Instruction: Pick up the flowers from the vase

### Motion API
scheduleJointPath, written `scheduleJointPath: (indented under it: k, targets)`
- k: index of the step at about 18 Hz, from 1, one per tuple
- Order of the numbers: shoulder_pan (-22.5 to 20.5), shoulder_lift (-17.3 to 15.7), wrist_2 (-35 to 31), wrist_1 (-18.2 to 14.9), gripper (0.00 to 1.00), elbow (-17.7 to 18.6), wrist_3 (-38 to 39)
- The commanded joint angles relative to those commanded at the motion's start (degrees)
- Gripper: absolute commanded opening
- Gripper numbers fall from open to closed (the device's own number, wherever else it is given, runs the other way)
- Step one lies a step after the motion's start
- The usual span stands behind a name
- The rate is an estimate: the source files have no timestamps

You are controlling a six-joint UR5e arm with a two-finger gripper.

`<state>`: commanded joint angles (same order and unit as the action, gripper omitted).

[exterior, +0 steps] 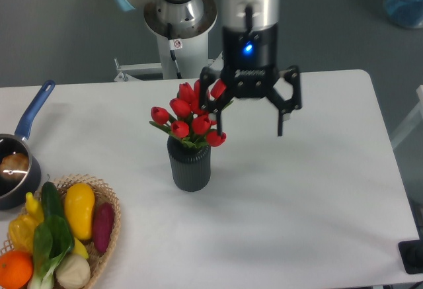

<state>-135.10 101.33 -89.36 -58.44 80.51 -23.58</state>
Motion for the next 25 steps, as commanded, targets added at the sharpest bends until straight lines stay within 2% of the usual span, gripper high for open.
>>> scheduleJointPath:
  k: [3, 6, 10, 14, 19, 22, 25]
  targets:
    - [2.82, 0.71, -4.06, -2.29, 1.0, -0.88, 4.58]
    - [4.05, 0.8, -4.42, -3.25, 1.0, -0.01, 6.96]
    - [4.58, 1.67, -7.83, -8.52, 1.0, 0.26, 7.4]
    - [5.37, 1.94, -9.51, -13.27, 1.0, 0.35, 12.14]
    - [6.34, 2.38, -9.43, -13.28, 1.0, 0.26, 15.48]
    - [6.34, 1.51, -8.38, -13.02, 1.0, 0.17, 16.89]
    - [5.9, -1.21, -3.39, -10.04, 1.0, 0.17, 18.74]
